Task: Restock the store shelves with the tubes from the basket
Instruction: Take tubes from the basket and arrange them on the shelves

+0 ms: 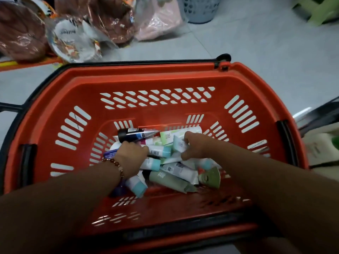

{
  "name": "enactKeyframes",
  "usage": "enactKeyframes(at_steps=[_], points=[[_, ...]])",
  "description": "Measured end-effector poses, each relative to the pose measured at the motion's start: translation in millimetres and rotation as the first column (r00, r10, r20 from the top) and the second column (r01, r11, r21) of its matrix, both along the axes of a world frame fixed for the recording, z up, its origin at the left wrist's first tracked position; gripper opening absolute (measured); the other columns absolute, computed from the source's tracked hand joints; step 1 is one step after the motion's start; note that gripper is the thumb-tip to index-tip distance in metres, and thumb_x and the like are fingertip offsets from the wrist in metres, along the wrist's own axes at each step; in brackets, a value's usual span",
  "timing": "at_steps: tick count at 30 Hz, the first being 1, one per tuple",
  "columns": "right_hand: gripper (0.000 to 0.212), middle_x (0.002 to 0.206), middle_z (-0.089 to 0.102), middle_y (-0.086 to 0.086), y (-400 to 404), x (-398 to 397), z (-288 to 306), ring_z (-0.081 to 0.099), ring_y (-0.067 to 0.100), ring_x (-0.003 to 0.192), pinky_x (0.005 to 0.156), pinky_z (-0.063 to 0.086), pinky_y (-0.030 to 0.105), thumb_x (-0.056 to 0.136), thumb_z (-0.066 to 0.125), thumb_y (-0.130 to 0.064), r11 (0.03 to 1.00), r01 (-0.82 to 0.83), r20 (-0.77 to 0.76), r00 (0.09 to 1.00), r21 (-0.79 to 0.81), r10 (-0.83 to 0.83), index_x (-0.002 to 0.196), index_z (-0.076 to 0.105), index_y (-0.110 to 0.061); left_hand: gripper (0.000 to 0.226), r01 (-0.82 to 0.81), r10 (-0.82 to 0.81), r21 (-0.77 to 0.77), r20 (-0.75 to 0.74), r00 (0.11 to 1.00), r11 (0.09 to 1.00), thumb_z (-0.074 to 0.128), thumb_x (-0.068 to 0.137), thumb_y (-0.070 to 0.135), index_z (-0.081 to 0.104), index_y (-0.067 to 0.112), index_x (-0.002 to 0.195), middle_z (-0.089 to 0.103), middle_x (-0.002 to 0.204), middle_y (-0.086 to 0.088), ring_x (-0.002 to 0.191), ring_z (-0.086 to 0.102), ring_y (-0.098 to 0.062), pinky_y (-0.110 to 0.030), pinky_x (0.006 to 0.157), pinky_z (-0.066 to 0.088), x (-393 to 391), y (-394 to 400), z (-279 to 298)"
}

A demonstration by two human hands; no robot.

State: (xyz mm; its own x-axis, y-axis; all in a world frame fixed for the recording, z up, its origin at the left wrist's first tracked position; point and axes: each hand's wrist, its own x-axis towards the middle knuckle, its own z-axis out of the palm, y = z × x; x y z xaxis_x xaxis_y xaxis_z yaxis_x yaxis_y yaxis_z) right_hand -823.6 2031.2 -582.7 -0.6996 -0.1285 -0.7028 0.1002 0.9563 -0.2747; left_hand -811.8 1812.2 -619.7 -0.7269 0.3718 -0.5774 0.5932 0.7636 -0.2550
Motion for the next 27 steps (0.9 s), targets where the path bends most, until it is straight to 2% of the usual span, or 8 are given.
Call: enactKeyframes(at_steps=[3, 5, 9, 13, 16, 20, 24, 27], points=[[0.015, 0.08, 0.059, 0.004, 8.1, 15.6, 35.7, 0.054, 0.014, 0.066, 0.057, 0.044, 0.023, 0.08, 0.068, -0.009, 0.879, 0.339, 0.013, 0.935, -0.335, -0.355, 0.093, 0.061, -0.012, 0.051, -0.022, 0.018, 0.078, 0.046, 0.999, 0.997, 0.067, 0.082, 0.038, 0.044, 0.02, 0.124, 0.064, 0.113, -0.002, 0.099, 0.064, -0.023, -0.033, 0.073, 0.044, 2.1, -7.1, 24.9], [0.009, 0.072, 0.06, 0.008, 18.1, 26.5, 68.0, 0.054, 0.015, 0.062, 0.057, 0.048, 0.024, 0.084, 0.061, 0.002, 0.75, 0.462, 0.068, 0.868, -0.474, -0.492, 0.082, 0.063, -0.006, 0.055, -0.128, 0.116, 0.181, 0.074, 0.99, 0.975, 0.067, 0.079, 0.055, 0.047, 0.022, 0.119, 0.065, 0.11, 0.001, 0.095, 0.064, -0.021, -0.031, 0.073, 0.048, 3.8, -11.8, 50.4], [0.011, 0.072, 0.061, 0.003, 39.4, 50.4, 127.4, 0.055, 0.014, 0.061, 0.055, 0.047, 0.022, 0.087, 0.062, -0.003, 0.8, 0.459, -0.102, 0.841, -0.386, -0.532, 0.079, 0.063, -0.01, 0.044, -0.402, 0.368, 0.189, 0.19, 0.91, 0.896, 0.071, 0.075, 0.059, 0.061, 0.02, 0.092, 0.06, 0.084, 0.004, 0.076, 0.058, -0.017, -0.025, 0.06, 0.041, 10.2, -19.3, 117.0], [0.012, 0.079, 0.054, 0.007, 33.1, 74.1, 146.8, 0.052, 0.024, 0.076, 0.065, 0.041, 0.026, 0.092, 0.058, -0.018, 0.977, 0.209, -0.136, 0.97, 0.033, -0.203, 0.09, 0.063, -0.007, 0.043, -0.54, 0.497, 0.271, 0.215, 0.841, 0.797, 0.074, 0.072, 0.055, 0.055, 0.016, 0.067, 0.057, 0.064, 0.004, 0.062, 0.057, -0.017, -0.026, 0.054, 0.039, 28.5, -28.3, 153.9], [0.034, 0.102, 0.062, 0.013, 6.7, 84.0, 128.3, 0.058, 0.029, 0.096, 0.076, 0.045, 0.028, 0.091, 0.061, -0.026, 0.982, -0.035, -0.033, 0.999, 0.188, 0.042, 0.112, 0.067, -0.001, 0.044, -0.55, 0.526, 0.298, 0.164, 0.835, 0.78, 0.072, 0.071, 0.057, 0.062, 0.014, 0.077, 0.062, 0.073, 0.001, 0.066, 0.057, -0.02, -0.027, 0.058, 0.041, 43.0, -32.3, 154.5], [0.054, 0.143, 0.051, 0.012, -26.4, 75.6, 85.5, 0.051, 0.029, 0.127, 0.098, 0.043, 0.031, 0.094, 0.059, -0.028, 0.972, -0.144, 0.001, 0.989, 0.186, 0.146, 0.142, 0.046, -0.009, 0.058, -0.581, 0.565, 0.298, 0.149, 0.812, 0.757, 0.07, 0.066, 0.061, 0.064, 0.021, 0.109, 0.068, 0.098, -0.001, 0.083, 0.061, -0.022, -0.028, 0.07, 0.049, 52.9, -41.4, 140.8], [0.066, 0.137, 0.057, 0.01, -47.1, 34.9, 27.1, 0.057, 0.027, 0.12, 0.1, 0.047, 0.035, 0.086, 0.067, -0.032, 0.938, -0.276, 0.095, 0.96, 0.207, 0.262, 0.144, 0.042, -0.011, 0.066, -0.689, 0.636, 0.36, 0.271, 0.723, 0.629, 0.072, 0.075, 0.059, 0.057, 0.016, 0.123, 0.067, 0.115, -0.005, 0.095, 0.063, -0.023, -0.03, 0.076, 0.049, 48.5, -51.1, 124.3], [0.062, 0.117, 0.064, 0.007, -52.8, 14.6, -8.8, 0.062, 0.026, 0.105, 0.096, 0.051, 0.039, 0.079, 0.076, -0.033, 0.853, -0.44, 0.187, 0.896, 0.279, 0.402, 0.133, 0.053, -0.012, 0.041, -0.808, 0.655, 0.418, 0.478, 0.585, 0.416, 0.07, 0.088, 0.034, 0.057, 0.011, 0.119, 0.064, 0.11, -0.005, 0.084, 0.061, -0.018, -0.025, 0.064, 0.045, 45.9, -48.4, 120.7]])
